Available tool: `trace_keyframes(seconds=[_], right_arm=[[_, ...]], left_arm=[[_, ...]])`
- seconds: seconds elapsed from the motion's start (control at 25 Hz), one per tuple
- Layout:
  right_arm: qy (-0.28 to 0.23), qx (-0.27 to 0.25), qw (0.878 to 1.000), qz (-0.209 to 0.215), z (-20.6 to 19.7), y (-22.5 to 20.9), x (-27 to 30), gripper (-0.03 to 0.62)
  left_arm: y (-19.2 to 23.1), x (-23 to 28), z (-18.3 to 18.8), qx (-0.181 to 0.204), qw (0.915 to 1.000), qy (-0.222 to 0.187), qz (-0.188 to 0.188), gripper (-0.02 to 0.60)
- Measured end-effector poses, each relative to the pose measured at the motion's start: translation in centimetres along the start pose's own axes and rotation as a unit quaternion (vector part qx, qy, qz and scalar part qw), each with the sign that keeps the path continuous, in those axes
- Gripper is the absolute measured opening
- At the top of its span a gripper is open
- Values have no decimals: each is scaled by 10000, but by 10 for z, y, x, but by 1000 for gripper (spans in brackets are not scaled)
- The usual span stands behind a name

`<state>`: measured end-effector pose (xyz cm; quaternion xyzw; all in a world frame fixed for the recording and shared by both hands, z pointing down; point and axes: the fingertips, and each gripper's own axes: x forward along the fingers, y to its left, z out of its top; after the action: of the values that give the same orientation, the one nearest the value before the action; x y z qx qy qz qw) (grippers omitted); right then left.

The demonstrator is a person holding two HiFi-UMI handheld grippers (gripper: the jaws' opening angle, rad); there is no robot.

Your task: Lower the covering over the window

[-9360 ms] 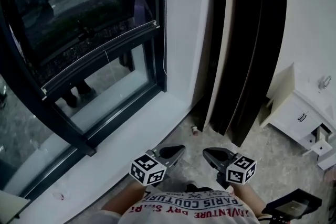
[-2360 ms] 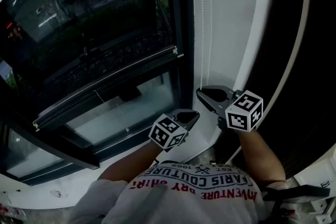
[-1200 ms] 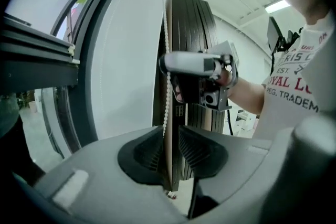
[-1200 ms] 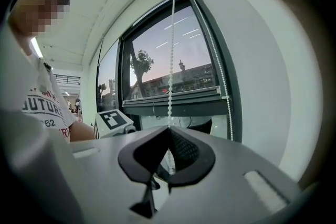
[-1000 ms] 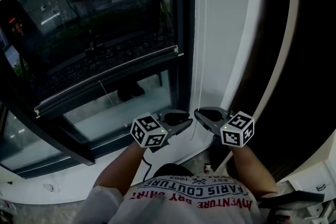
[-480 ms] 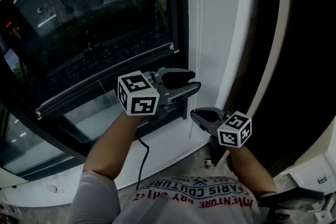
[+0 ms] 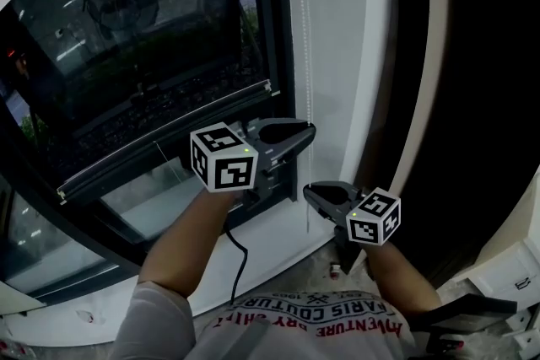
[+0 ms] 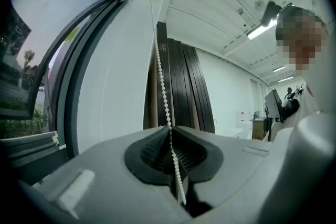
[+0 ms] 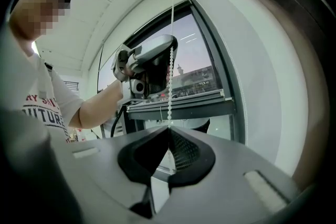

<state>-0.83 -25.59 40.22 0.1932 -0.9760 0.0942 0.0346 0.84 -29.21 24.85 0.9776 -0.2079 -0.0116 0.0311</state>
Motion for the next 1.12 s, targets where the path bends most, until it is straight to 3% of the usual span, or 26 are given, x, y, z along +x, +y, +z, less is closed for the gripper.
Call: trace_keyframes(seconds=[0.32, 0.52, 0.64, 0.8, 0.92, 1.12], right_arm=[[-189, -31, 9998, -5, 3, 4, 0, 6], [-174, -26, 9998, -72, -6, 4, -4, 6], [186, -65, 9997, -127, -32, 3, -2, 6], [282, 384, 9988, -128, -62, -3, -4, 6], [527, 438, 9975, -157, -85, -3, -6, 6], [1042, 719, 9919, -143, -135, 4, -7, 6]], left_arm=[[-2, -3, 1, -385, 9991, -173, -34, 6], [-3, -5, -6, -232, 9997, -8, 125, 6], [-3, -2, -33, -103, 9991, 316, 276, 6], [0, -3, -64, -443, 9979, 291, 363, 6], [1, -4, -87, -572, 9966, 384, 445, 6], [-4, -2, -139, -573, 9921, 951, 586, 6]])
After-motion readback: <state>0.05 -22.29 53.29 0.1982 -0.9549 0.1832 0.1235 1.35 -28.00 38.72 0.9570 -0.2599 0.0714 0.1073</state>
